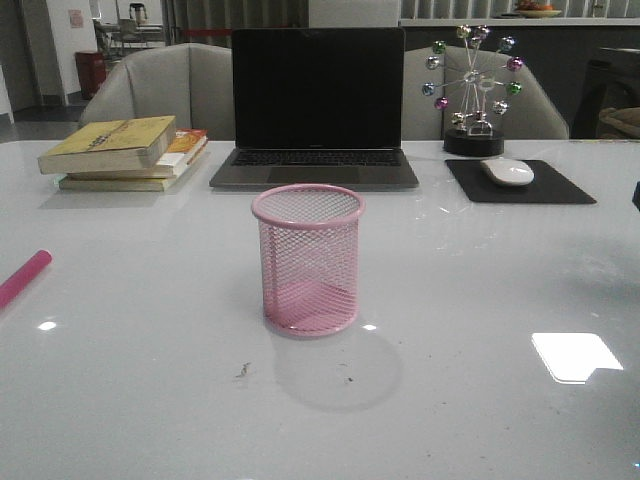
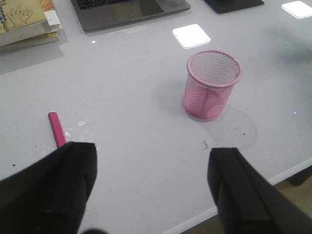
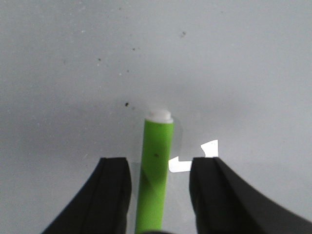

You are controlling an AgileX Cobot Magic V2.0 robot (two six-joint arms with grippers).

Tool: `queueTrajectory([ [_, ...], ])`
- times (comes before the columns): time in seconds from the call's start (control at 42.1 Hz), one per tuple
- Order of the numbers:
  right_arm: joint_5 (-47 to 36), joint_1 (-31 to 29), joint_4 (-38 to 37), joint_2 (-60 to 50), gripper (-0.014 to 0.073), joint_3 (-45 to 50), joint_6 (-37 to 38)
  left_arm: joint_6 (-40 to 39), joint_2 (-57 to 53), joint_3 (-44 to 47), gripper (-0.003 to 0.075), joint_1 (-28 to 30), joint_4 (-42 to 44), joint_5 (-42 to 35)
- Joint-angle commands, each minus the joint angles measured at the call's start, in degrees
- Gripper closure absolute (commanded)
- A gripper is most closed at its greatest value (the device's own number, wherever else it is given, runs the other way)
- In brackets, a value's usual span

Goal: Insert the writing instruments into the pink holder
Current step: 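Lower the right gripper onto the green marker and grasp it, then lift the green marker and carry it above the pink holder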

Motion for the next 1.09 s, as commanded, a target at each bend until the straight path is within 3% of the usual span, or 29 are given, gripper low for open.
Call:
queueTrajectory([
  [0.0,-1.6,-0.4,-0.1,-1.6,0.0189,-2.1,0.2,0.1,0.4,-1.8,0.0181,-0.4,-1.1,-4.4],
  [0.237,-2.4,-0.4,-0.1,-0.7,0.0198,-2.1,0.2,0.1,0.4,-1.8,0.0181,-0.4,-1.1,-4.4],
  [0.427,-2.4,-0.4,0.0,-0.3,0.0335,-2.2,0.2,0.1,0.4,-1.8,0.0181,-0.4,-1.1,-4.4],
  [0.759,-1.2,-0.4,0.0,1.6,0.0347,-2.2,0.2,0.1,0.4,-1.8,0.0181,-0.4,-1.1,-4.4],
  [1.068,-3.1,0.0,0.0,-1.7,0.048,-2.1,0.1,0.1,0.4,-1.8,0.0181,-0.4,-1.1,-4.4],
])
